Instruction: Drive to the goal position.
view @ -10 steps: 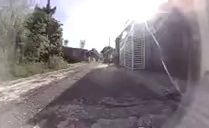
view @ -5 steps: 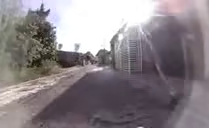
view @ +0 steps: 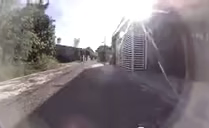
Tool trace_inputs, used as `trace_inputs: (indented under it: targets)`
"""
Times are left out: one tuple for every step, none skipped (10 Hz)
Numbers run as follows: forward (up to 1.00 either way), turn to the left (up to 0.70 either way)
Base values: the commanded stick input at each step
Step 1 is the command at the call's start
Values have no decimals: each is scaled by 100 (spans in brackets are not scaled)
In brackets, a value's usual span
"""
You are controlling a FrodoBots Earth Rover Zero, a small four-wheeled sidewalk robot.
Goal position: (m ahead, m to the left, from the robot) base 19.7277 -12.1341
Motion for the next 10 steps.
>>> trace_inputs:
  targets:
    - [100,7]
    - [100,22]
    - [100,0]
    - [100,0]
    - [100,0]
    - [100,0]
    - [100,0]
    - [100,0]
    - [100,0]
    - [100,0]
